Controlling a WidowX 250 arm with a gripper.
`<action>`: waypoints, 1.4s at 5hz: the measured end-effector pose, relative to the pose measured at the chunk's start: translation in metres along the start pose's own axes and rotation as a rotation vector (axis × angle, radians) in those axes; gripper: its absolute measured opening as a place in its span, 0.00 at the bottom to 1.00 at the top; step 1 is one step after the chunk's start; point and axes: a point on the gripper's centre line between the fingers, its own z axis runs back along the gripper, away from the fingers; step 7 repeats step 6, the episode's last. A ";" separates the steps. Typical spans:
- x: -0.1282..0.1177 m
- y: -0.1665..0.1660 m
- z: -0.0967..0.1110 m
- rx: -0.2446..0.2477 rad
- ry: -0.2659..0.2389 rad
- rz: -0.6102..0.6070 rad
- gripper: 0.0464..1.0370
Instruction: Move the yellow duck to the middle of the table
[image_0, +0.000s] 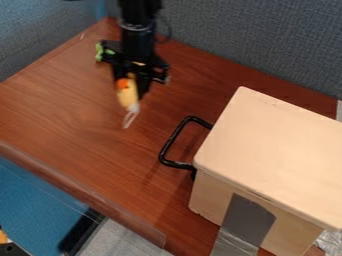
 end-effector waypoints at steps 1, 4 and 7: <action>0.028 -0.023 -0.003 -0.015 -0.007 -0.056 0.39; 0.037 -0.033 -0.021 -0.006 0.038 -0.082 0.76; 0.039 -0.045 0.017 0.003 -0.045 -0.111 0.97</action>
